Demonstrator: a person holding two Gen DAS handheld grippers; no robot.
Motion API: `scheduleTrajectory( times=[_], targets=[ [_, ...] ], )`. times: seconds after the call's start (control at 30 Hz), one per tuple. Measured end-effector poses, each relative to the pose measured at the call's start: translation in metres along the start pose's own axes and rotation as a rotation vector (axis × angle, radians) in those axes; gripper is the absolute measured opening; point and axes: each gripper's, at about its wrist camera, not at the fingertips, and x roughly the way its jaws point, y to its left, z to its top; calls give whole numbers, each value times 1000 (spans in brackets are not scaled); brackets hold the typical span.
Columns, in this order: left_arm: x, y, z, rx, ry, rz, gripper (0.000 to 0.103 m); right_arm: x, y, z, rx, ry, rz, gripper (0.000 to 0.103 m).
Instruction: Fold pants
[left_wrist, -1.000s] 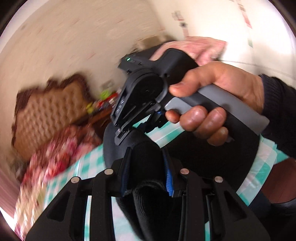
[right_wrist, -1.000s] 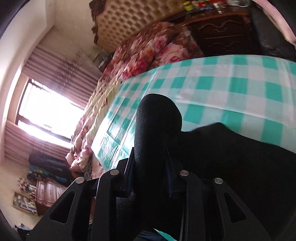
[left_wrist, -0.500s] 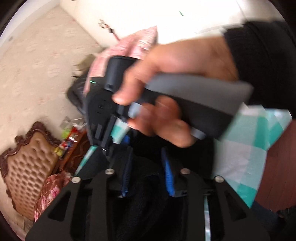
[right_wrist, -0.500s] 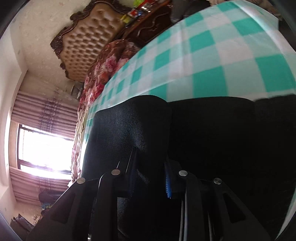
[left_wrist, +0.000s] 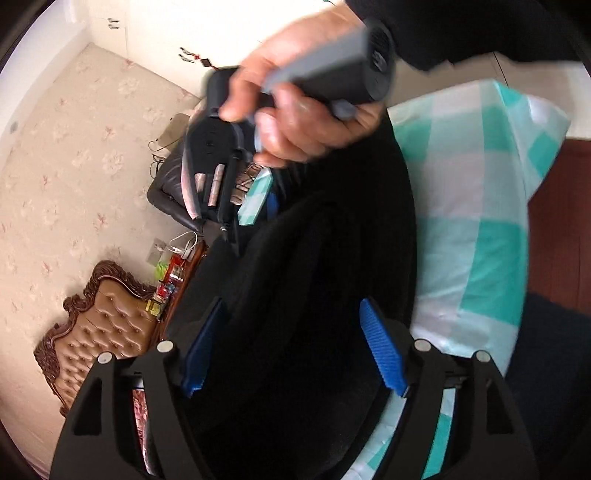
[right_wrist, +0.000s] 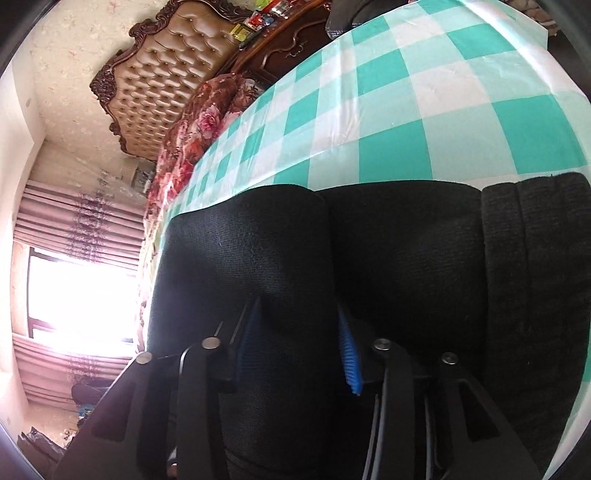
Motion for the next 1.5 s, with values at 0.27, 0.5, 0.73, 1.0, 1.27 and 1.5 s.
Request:
scheduleTrajectory(
  times=[0.27, 0.5, 0.73, 1.0, 1.27, 1.5],
  targets=[
    [11, -6, -10, 24, -22, -14, 36, 17, 19, -2, -15, -29, -205, 39],
    [10, 15, -26, -75, -76, -115, 30, 23, 31, -6, 15, -41, -341, 35],
    [-5, 42, -32, -213, -141, -174, 27, 24, 61, -6, 29, -38, -514, 28],
    [-29, 61, -38, -284, -222, -139, 26, 14, 101, -8, 9, -73, -633, 25],
    [-51, 58, -42, -303, -233, -107, 26, 8, 119, -14, -12, -93, -647, 24],
    [-46, 61, -42, -297, -223, -107, 26, 9, 104, -12, -8, -90, -566, 24]
  ],
)
